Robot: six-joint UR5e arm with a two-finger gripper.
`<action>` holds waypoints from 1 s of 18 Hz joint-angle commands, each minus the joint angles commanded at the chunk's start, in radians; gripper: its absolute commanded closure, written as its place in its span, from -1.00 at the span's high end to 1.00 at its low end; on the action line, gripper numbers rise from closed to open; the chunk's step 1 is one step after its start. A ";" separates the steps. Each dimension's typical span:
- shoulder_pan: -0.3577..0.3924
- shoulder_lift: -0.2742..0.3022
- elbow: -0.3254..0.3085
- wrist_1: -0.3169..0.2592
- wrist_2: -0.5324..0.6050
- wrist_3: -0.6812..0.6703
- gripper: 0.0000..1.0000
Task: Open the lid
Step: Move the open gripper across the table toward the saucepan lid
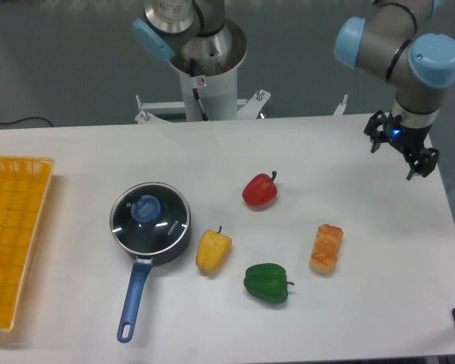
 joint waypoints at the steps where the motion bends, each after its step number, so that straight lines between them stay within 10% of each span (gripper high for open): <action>1: 0.000 0.002 0.000 0.000 0.000 0.000 1.00; 14: -0.014 0.014 -0.058 0.008 -0.041 -0.021 1.00; 18: -0.115 0.060 -0.084 0.003 -0.034 -0.236 1.00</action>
